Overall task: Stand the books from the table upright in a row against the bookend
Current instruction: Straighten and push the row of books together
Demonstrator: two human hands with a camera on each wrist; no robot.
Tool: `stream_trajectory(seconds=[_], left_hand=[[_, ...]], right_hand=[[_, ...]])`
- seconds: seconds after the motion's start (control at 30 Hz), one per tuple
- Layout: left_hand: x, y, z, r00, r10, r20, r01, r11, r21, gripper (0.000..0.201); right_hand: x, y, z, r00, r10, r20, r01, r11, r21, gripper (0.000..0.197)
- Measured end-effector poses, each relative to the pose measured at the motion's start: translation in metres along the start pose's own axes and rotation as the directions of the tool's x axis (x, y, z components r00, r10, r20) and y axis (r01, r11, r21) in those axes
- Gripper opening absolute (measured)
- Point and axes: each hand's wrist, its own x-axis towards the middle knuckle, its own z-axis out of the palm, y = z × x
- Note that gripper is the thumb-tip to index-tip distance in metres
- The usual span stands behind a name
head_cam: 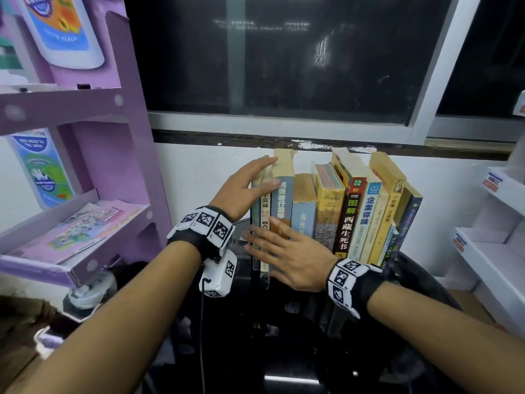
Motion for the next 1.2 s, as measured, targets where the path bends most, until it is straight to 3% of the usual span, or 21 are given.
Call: stream_trajectory(seconds=[0.27,0.63,1.2], left_hand=[[0.014,-0.02,0.014,0.989,0.139,-0.049,-0.136,0.99,0.046,0.054],[0.017,-0.025,0.015,0.983,0.177,-0.052,-0.178,0.984,-0.025,0.049],[0.019,-0.028,0.012,0.982,0.182,-0.048,-0.181,0.983,0.023,0.049]], right_hand=[[0.006,0.01,0.018,0.999,-0.043,-0.027,0.042,0.998,-0.054,0.068],[0.01,0.015,0.024,0.998,-0.052,-0.023,0.049,0.989,-0.138,0.07],[0.012,0.016,0.025,0.999,-0.032,-0.001,0.031,0.988,-0.154,0.072]])
